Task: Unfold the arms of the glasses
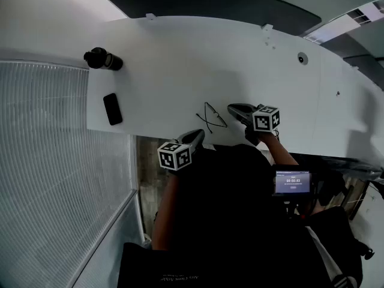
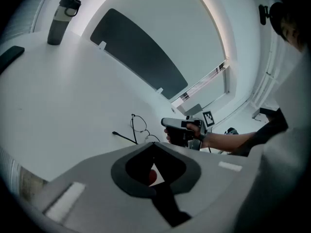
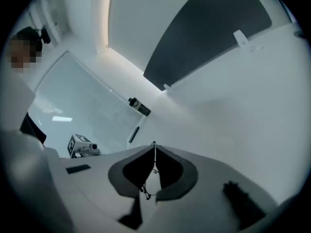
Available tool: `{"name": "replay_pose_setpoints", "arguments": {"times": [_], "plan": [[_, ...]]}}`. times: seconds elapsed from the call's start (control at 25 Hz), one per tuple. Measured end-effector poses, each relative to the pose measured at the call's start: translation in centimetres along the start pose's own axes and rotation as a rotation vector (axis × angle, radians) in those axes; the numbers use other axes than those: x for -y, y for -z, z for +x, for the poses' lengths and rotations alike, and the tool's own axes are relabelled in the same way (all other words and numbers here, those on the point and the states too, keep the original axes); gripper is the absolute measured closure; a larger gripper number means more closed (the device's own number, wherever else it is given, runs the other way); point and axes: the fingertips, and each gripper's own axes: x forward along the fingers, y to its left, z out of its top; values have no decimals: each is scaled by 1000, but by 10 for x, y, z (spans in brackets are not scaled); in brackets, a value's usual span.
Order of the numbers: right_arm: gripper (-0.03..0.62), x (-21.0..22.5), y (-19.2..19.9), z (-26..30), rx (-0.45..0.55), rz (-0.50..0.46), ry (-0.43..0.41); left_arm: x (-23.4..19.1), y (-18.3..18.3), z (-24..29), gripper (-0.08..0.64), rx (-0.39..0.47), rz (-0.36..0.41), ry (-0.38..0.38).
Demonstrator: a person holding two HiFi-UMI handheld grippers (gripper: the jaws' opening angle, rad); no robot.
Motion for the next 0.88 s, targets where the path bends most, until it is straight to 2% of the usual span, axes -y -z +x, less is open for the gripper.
{"name": "replay_pose_setpoints", "arguments": {"times": [0.12, 0.24, 0.44, 0.56, 0.88], "plan": [[571, 4, 3, 8, -24, 76, -54, -5, -3, 3, 551, -1, -2, 10], [541, 7, 9, 17, -56, 114, -86, -9, -7, 2, 551, 3, -6, 14], [536, 9, 10, 25, -86, 135, -103, -13, -9, -6, 549, 23, -33, 12], [497, 7, 13, 34, -120, 147, -138, -16, -8, -10, 547, 30, -43, 5], [497, 1, 21, 46, -177, 157, -187, -20, -1, -12, 541, 23, -67, -8]]}}
